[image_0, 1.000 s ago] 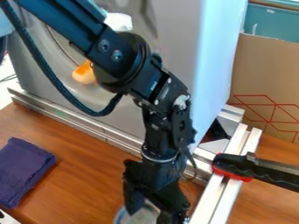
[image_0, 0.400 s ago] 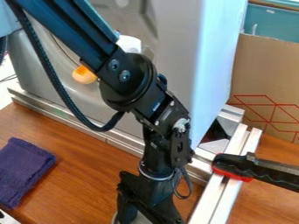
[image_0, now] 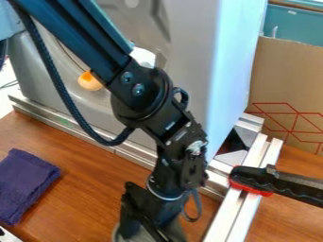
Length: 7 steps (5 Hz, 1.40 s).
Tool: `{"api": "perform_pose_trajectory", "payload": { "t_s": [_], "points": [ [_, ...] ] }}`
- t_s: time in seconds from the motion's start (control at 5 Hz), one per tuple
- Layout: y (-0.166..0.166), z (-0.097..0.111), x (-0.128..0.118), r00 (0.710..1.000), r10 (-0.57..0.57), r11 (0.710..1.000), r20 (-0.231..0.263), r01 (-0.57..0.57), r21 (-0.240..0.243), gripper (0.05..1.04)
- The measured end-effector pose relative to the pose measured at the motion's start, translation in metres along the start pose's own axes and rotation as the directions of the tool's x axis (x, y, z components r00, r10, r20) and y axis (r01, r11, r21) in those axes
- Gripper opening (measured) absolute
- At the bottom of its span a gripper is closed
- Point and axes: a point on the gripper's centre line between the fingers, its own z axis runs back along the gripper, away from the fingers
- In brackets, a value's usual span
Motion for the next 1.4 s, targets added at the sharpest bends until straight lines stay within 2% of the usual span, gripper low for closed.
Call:
{"api": "perform_pose_trajectory", "payload": {
  "t_s": [0.2, 0.6, 0.8, 1.0, 1.2, 1.4],
  "points": [
    [0.043, -0.012, -0.025, 0.993, 0.104, 0.994, -0.056, -0.102, 0.038, 0.998],
    [0.077, -0.021, -0.043, 0.985, 0.143, 0.988, -0.096, -0.137, 0.071, 0.999],
    [0.087, -0.023, -0.045, 0.983, 0.155, 0.986, -0.095, -0.149, 0.069, 0.999],
    [0.096, -0.022, -0.045, 0.983, 0.155, 0.985, -0.098, -0.146, 0.092, 0.999],
    [0.105, -0.017, -0.048, 0.98, 0.184, 0.98, -0.076, -0.177, 0.091, 0.999],
    [0.109, 0.003, -0.053, 0.988, 0.154, 0.983, -0.024, -0.151, 0.1, 0.999]
  ]
}}
